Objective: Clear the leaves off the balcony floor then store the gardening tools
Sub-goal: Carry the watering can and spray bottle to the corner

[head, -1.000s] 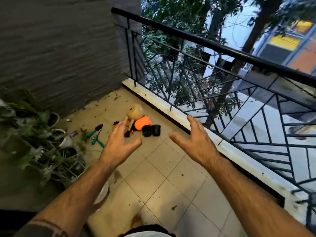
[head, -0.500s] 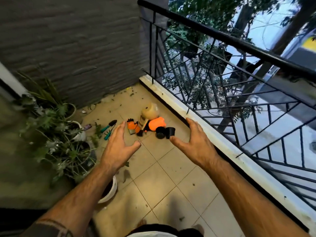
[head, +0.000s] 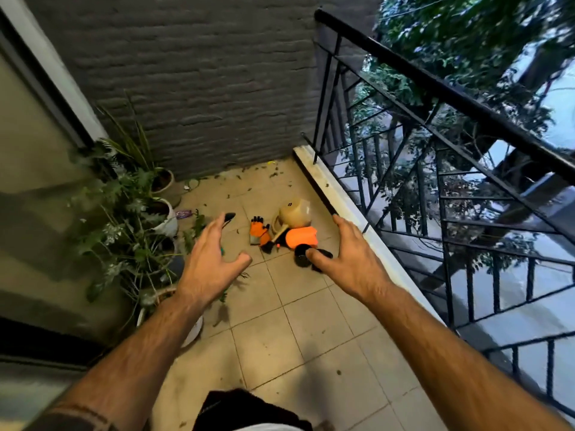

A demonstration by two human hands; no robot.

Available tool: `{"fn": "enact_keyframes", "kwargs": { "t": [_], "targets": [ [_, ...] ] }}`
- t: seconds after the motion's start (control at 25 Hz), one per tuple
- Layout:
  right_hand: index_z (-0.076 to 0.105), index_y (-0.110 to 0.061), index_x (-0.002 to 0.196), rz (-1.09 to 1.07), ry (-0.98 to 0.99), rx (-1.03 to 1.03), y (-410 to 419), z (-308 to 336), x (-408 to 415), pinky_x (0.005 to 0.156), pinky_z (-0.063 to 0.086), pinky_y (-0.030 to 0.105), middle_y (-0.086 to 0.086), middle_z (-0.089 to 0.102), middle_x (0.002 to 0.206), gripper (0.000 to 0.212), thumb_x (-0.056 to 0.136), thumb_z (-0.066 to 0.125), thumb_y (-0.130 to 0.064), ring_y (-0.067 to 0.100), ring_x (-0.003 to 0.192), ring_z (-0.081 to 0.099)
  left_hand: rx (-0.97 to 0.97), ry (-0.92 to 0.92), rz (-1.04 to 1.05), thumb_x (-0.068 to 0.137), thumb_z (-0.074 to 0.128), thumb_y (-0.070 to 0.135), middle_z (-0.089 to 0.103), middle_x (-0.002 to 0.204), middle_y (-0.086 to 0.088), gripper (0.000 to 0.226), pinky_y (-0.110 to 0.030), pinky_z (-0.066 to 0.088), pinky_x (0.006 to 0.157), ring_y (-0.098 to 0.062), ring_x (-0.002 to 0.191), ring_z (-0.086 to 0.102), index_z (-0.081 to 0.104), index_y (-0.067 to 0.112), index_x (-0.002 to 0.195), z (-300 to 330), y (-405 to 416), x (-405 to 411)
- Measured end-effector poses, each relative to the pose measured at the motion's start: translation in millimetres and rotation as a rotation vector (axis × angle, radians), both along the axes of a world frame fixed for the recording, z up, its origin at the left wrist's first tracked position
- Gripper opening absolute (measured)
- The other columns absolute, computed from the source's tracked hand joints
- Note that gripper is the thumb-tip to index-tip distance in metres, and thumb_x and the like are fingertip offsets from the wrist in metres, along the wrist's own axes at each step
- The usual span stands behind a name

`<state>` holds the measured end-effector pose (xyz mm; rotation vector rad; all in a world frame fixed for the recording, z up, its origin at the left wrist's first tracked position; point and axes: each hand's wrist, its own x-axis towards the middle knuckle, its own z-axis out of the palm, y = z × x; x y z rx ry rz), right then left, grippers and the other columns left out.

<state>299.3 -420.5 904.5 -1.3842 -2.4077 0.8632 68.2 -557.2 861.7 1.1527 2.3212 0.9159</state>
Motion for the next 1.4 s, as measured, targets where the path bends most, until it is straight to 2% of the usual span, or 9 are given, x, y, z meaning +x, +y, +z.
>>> {"fn": "enact_keyframes", "kwargs": {
  "t": [0.2, 0.4, 0.52, 0.6, 0.72, 0.96, 1.16, 1.28, 1.4],
  "targets": [
    [0.023, -0.017, 0.160, 0.102, -0.043, -0.032, 38.1, -8.1, -9.0, 0.113, 0.035, 0.034, 0.005, 0.035, 0.160, 0.091, 0.089, 0.069, -0.049, 0.022, 0.143, 0.039, -0.021, 0.015, 0.042, 0.084, 0.071, 0.042, 0.023, 0.165, -0.003, 0.098, -0.046, 0.029, 0.121, -0.021, 0.150, 0.028, 0.011, 0.030, 0.161, -2.7, 15.8, 11.6],
    [0.020, -0.020, 0.161, 0.112, -0.084, -0.085, 77.8, -20.4, -52.5, 0.115, 0.041, 0.043, 0.007, 0.031, 0.163, 0.093, 0.088, 0.068, -0.049, 0.025, 0.144, 0.040, -0.071, -0.031, 0.037, 0.084, 0.071, 0.042, 0.023, 0.165, -0.002, 0.099, -0.045, 0.030, 0.121, -0.020, 0.149, 0.029, 0.010, 0.031, 0.161, -10.3, 50.9, -24.4],
    [0.019, -0.019, 0.161, 0.097, -0.116, -0.110, 110.2, -30.5, -89.9, 0.112, 0.044, 0.045, 0.008, 0.034, 0.161, 0.092, 0.088, 0.070, -0.044, 0.027, 0.140, 0.045, -0.101, -0.048, 0.000, 0.085, 0.069, 0.042, 0.021, 0.166, -0.001, 0.097, -0.038, 0.023, 0.123, -0.018, 0.152, 0.022, 0.009, 0.032, 0.161, -18.9, 89.4, -52.7],
    [0.019, -0.017, 0.161, 0.080, -0.136, -0.114, 132.1, -35.9, -112.3, 0.114, 0.042, 0.042, 0.009, 0.035, 0.161, 0.091, 0.089, 0.070, -0.042, 0.028, 0.142, 0.043, -0.120, -0.059, -0.048, 0.086, 0.068, 0.043, 0.018, 0.167, 0.000, 0.097, -0.036, 0.021, 0.124, -0.017, 0.153, 0.018, 0.008, 0.030, 0.162, -24.3, 113.9, -70.5],
    [0.018, -0.018, 0.162, 0.040, -0.181, -0.143, 169.8, -44.3, -149.3, 0.115, 0.037, 0.039, 0.008, 0.033, 0.162, 0.090, 0.091, 0.069, -0.041, 0.026, 0.146, 0.038, -0.158, -0.037, -0.123, 0.086, 0.067, 0.046, 0.019, 0.167, 0.000, 0.096, -0.036, 0.021, 0.124, -0.017, 0.152, 0.020, 0.011, 0.024, 0.162, -35.0, 159.1, -103.0],
    [0.027, -0.020, 0.159, 0.047, -0.187, -0.173, 257.0, -89.1, -209.8, 0.110, 0.045, 0.045, 0.006, 0.046, 0.153, 0.086, 0.087, 0.073, -0.033, 0.026, 0.136, 0.048, -0.254, -0.044, -0.157, 0.083, 0.068, 0.052, 0.021, 0.167, -0.002, 0.101, -0.039, 0.026, 0.122, -0.022, 0.151, 0.023, 0.010, 0.026, 0.162, -74.4, 271.3, -143.3],
    [0.021, -0.018, 0.162, 0.114, -0.213, -0.220, 347.1, -167.7, -244.6, 0.113, 0.038, 0.036, 0.006, 0.037, 0.161, 0.082, 0.094, 0.067, -0.032, 0.026, 0.144, 0.041, -0.282, -0.053, -0.158, 0.086, 0.068, 0.045, 0.019, 0.167, 0.002, 0.098, -0.035, 0.020, 0.121, -0.017, 0.153, 0.018, 0.010, 0.023, 0.162, -147.7, 373.7, -155.1],
    [0.022, -0.020, 0.161, 0.112, -0.223, -0.252, 393.9, -241.6, -263.8, 0.109, 0.042, 0.036, 0.004, 0.040, 0.160, 0.079, 0.096, 0.066, -0.029, 0.025, 0.141, 0.045, -0.323, -0.086, -0.129, 0.086, 0.069, 0.049, 0.020, 0.167, 0.003, 0.098, -0.038, 0.023, 0.120, -0.019, 0.152, 0.020, 0.010, 0.025, 0.162, -224.7, 424.0, -175.1],
    [0.023, -0.021, 0.160, 0.075, -0.234, -0.289, 434.6, -344.2, -285.5, 0.109, 0.042, 0.036, 0.004, 0.041, 0.158, 0.076, 0.097, 0.065, -0.028, 0.025, 0.140, 0.047, -0.352, -0.117, -0.098, 0.084, 0.068, 0.054, 0.031, 0.161, 0.006, 0.095, -0.042, 0.032, 0.119, -0.022, 0.150, 0.028, 0.015, 0.030, 0.160, -334.6, 468.9, -202.4]
  ]
}}
